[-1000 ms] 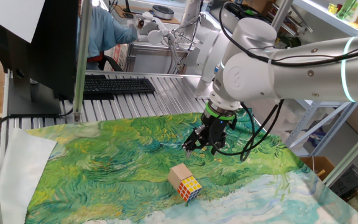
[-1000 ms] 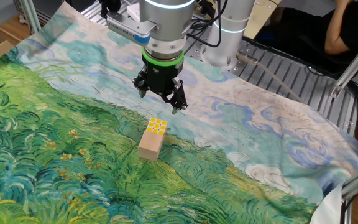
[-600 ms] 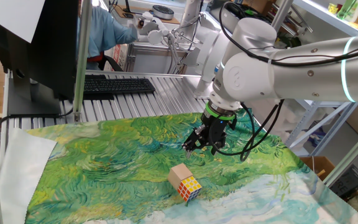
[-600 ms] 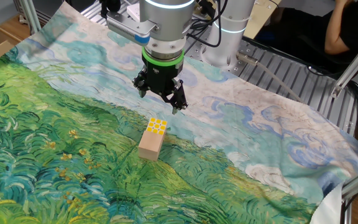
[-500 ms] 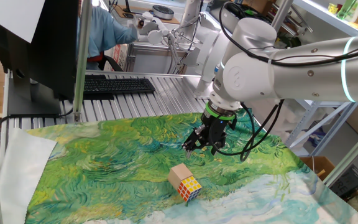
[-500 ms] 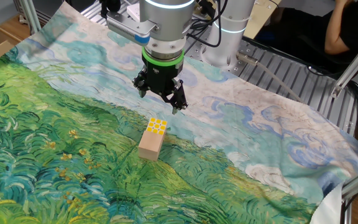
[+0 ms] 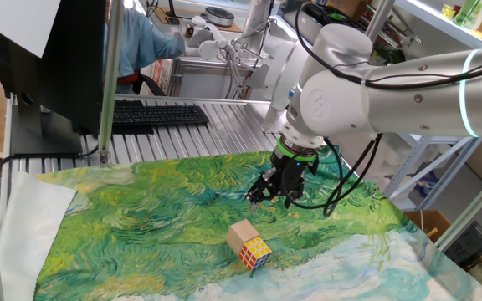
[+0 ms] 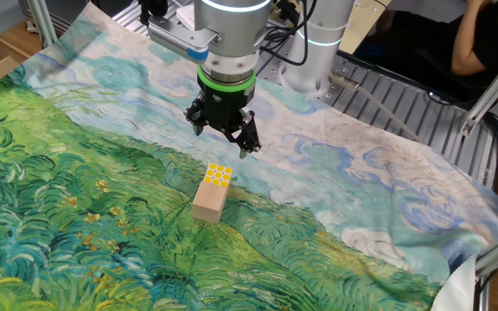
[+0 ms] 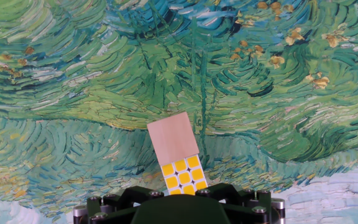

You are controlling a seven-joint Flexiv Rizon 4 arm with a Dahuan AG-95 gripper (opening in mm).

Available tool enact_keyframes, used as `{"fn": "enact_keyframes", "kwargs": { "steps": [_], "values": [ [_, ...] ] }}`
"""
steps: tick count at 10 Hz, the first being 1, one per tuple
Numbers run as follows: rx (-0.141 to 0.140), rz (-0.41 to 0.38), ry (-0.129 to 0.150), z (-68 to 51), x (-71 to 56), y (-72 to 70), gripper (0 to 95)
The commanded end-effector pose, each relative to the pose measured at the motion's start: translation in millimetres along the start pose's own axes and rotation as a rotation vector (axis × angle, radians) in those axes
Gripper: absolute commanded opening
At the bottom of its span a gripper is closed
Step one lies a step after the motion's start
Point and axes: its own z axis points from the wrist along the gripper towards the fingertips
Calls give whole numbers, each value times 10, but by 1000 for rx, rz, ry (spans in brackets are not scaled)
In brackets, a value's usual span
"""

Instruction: Pick up the small block on the left and move it to the right

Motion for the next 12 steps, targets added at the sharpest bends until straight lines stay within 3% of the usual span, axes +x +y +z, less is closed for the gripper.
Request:
{"fn": "enact_keyframes", "kwargs": {
  "steps": [1,2,9,12],
  "values": [
    [0,0,0,-1,1,0,950],
    [34,243,-8,-1,1,0,0],
    [34,223,-8,-1,-1,0,0],
    [35,176,-7,-2,-5,-1,0]
  ]
}}
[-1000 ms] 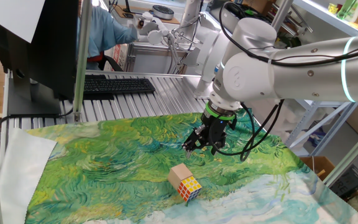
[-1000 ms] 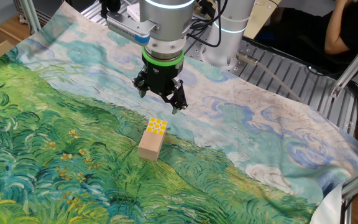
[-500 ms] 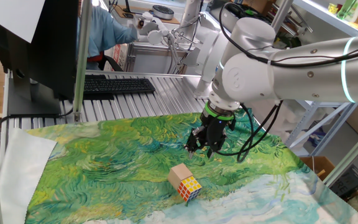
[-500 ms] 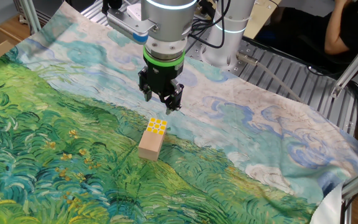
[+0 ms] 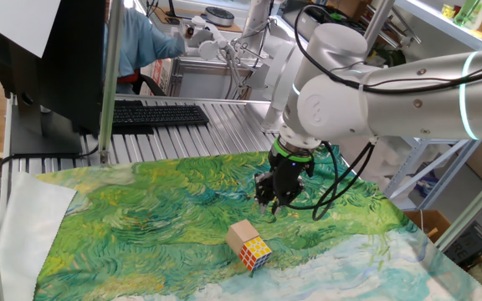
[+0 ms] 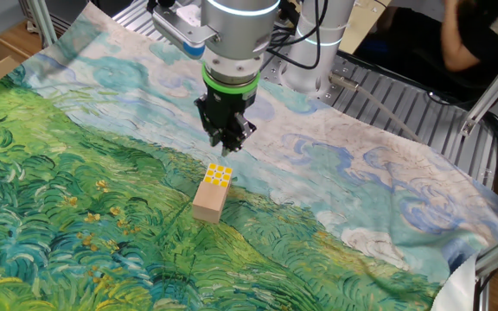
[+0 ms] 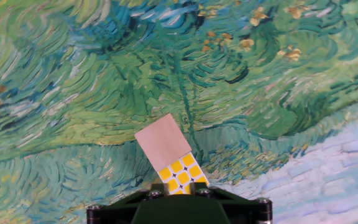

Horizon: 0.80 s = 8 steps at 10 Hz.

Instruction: Pick up the small block on the left and move it to the right

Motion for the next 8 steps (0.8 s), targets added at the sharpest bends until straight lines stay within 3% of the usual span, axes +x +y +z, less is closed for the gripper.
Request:
{"fn": "enact_keyframes", "kwargs": {
  "steps": [1,8],
  "values": [
    [-6,-84,2,1,-1,2,0],
    [-1,-184,6,1,-1,2,0]
  ]
}}
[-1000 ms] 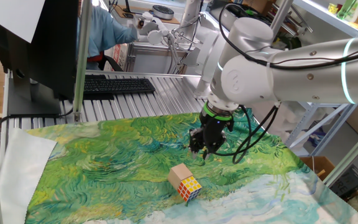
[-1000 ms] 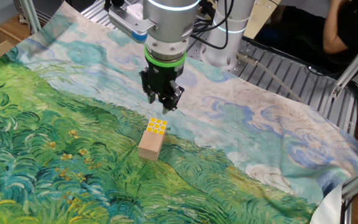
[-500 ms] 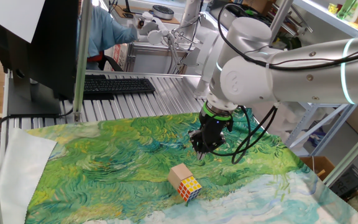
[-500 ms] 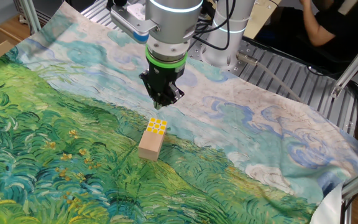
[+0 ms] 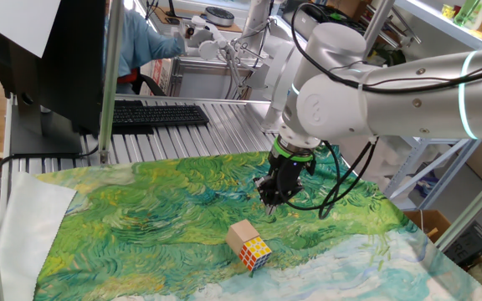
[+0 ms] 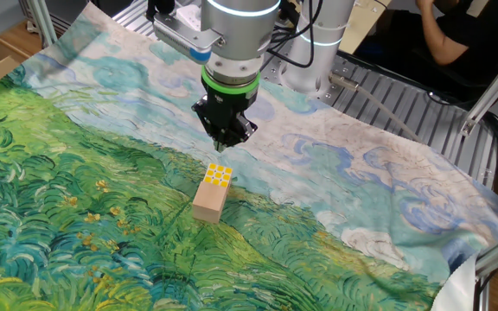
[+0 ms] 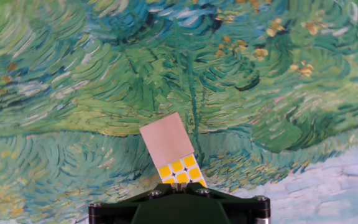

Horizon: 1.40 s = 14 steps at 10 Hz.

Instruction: Pick up the small block on the left and move it to the right

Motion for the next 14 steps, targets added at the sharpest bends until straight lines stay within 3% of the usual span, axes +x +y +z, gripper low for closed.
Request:
{"fn": "enact_keyframes", "kwargs": {
  "steps": [1,6,10,14],
  "values": [
    [4,-37,4,0,0,0,0],
    [6,-121,7,2,-1,1,0],
    [18,-309,8,3,-1,3,0],
    [16,-312,5,17,-8,41,0]
  ]
}}
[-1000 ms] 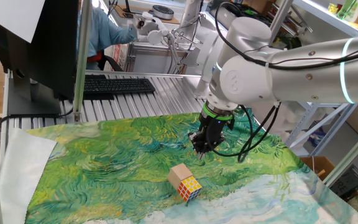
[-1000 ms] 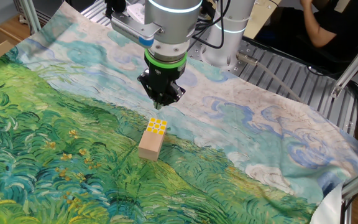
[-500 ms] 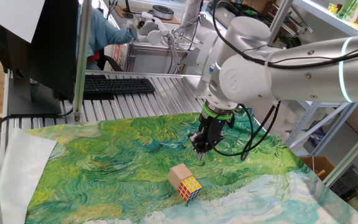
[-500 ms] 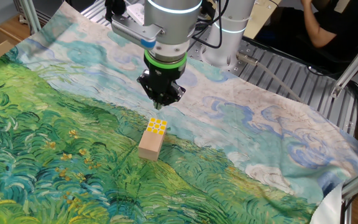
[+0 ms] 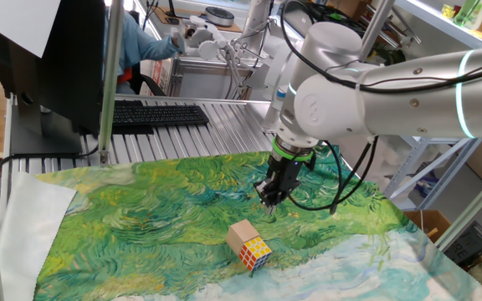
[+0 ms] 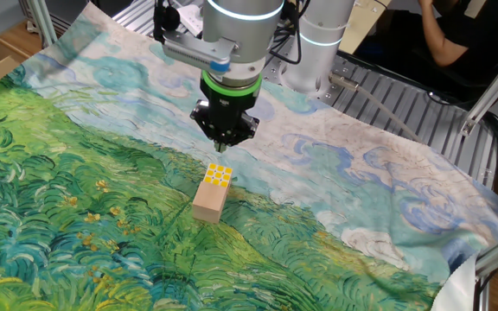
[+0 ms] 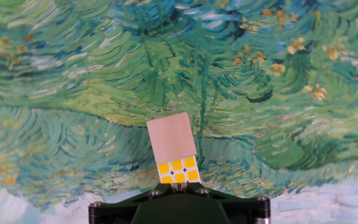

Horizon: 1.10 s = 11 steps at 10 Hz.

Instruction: Pick up the small block on the left and move it to the right

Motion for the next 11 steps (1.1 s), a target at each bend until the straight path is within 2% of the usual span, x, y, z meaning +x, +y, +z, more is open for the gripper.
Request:
{"fn": "enact_keyframes", "kwargs": {
  "steps": [1,3,6,7,9,10,11],
  "values": [
    [4,-1,-3,30,-40,24,0],
    [7,0,-3,26,-106,29,0],
    [5,0,0,-62,-308,-37,0],
    [5,-1,1,-47,-402,-62,0],
    [6,-1,0,55,-492,-53,0],
    [5,3,0,137,-519,-35,190],
    [6,3,0,181,-532,-23,190]
  ]
}}
